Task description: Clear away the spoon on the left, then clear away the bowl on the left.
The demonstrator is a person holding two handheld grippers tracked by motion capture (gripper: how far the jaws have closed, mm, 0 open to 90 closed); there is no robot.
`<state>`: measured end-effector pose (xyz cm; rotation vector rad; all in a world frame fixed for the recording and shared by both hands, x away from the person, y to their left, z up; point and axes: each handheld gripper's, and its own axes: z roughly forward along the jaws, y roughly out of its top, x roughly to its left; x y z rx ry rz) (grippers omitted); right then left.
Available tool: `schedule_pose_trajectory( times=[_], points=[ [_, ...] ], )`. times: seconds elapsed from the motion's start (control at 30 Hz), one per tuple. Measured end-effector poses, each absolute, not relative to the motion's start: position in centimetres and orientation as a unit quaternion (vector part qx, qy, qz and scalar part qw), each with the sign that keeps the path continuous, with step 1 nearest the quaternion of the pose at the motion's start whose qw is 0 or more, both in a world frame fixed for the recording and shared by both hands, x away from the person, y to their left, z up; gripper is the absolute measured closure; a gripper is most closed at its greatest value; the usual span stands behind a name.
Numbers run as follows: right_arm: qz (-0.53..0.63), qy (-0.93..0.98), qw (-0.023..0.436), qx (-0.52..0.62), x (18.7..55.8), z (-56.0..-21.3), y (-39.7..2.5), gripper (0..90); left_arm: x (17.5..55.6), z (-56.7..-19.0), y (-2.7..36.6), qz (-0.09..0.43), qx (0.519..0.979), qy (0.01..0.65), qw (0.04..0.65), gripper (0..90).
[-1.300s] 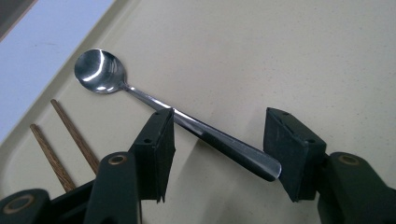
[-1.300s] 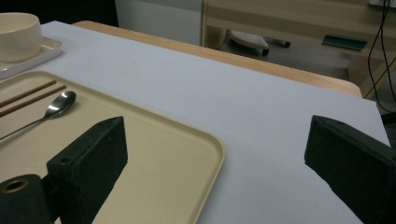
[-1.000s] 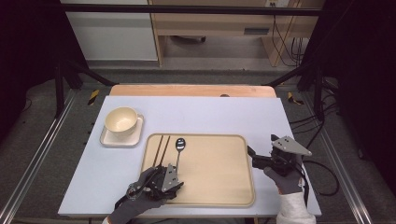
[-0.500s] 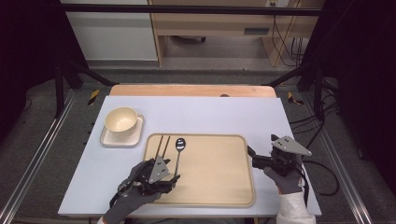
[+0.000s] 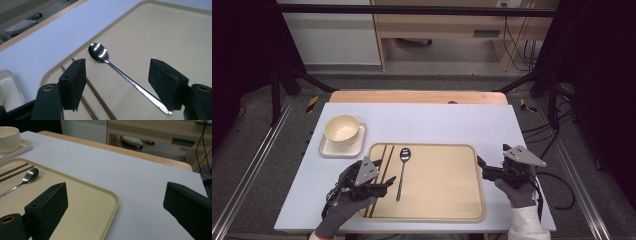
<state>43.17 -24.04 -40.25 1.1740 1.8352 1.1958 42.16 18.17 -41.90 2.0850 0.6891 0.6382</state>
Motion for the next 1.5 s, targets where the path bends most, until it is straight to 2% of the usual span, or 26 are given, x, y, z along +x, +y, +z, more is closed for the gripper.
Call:
schedule_pose_trajectory(
  times=[0.37,1.5],
  points=[
    [0.455,0.696,0.324,0.451,43.2,-40.2,-24.3,5.9,43.1,-40.4,21.3,0.276,0.794,0.319,0.438,25.2],
    [0.452,0.699,0.322,0.451,43.3,-40.4,-24.1,5.8,46.1,-37.0,28.5,0.325,0.721,0.402,0.462,22.0]
  ],
)
